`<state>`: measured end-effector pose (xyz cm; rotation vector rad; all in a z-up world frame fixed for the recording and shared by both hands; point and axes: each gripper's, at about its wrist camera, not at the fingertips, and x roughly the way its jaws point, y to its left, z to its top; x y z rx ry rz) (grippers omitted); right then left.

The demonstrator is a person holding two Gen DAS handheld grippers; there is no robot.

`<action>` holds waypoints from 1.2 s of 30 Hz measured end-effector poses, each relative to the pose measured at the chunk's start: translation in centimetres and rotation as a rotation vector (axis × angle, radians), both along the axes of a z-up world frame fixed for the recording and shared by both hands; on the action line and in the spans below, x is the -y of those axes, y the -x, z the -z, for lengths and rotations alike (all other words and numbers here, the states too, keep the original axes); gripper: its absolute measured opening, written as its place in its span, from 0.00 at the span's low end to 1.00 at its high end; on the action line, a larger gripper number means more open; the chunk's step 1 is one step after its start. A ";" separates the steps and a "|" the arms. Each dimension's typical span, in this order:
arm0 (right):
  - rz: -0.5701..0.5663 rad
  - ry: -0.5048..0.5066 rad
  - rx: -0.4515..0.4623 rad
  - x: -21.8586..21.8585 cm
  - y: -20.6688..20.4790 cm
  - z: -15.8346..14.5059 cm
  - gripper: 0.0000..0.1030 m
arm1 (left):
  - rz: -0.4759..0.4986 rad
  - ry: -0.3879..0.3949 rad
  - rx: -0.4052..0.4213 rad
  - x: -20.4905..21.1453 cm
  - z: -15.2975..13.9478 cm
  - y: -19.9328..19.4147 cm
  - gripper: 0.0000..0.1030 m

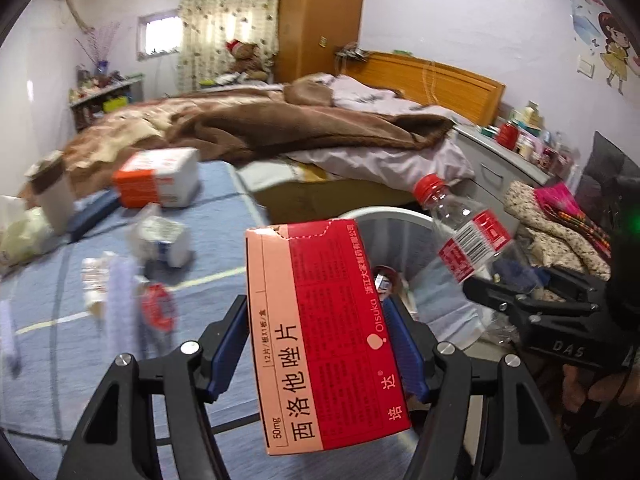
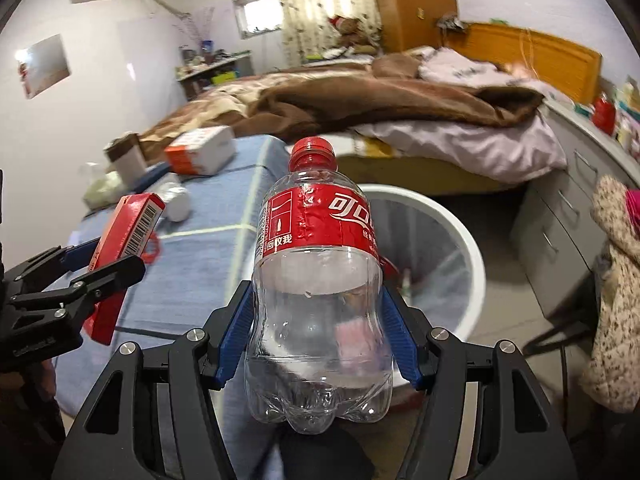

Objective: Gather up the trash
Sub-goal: 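Carry the red box and clear bottle over the white wastebasket with both grippers, then open both grippers to drop the box and bottle into the wastebasket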

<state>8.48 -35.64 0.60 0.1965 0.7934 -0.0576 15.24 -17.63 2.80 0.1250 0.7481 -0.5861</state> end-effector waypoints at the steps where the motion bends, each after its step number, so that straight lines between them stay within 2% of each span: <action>1: 0.009 0.000 -0.007 0.3 0.0 0.2 0.62 | 0.009 -0.004 -0.009 0.7 0.3 -0.3 0.67; 6: 0.046 0.000 -0.056 1.9 -0.9 1.5 0.62 | 0.060 -0.011 -0.018 3.5 0.7 -0.3 0.67; 11: 0.071 0.013 -0.103 3.7 -1.1 2.7 0.62 | 0.071 -0.011 -0.057 5.3 1.6 -1.6 0.67; 17: 0.082 0.029 -0.111 4.6 -1.5 3.3 0.62 | 0.083 -0.018 -0.076 6.7 2.4 -2.6 0.67; 19: 0.079 0.003 -0.127 5.1 -1.9 3.7 0.62 | 0.091 -0.003 -0.095 7.0 2.8 -3.0 0.67; 24: 0.093 -0.015 -0.124 5.8 -2.1 4.0 0.63 | 0.098 0.019 -0.125 7.4 3.5 -3.7 0.70; 27: 0.093 -0.033 -0.106 6.1 -1.8 3.8 0.68 | 0.101 0.044 -0.145 7.0 3.5 -3.8 0.74; 36: 0.083 -0.043 -0.076 5.5 -1.6 3.1 0.70 | 0.071 0.035 -0.110 5.6 2.6 -3.1 0.74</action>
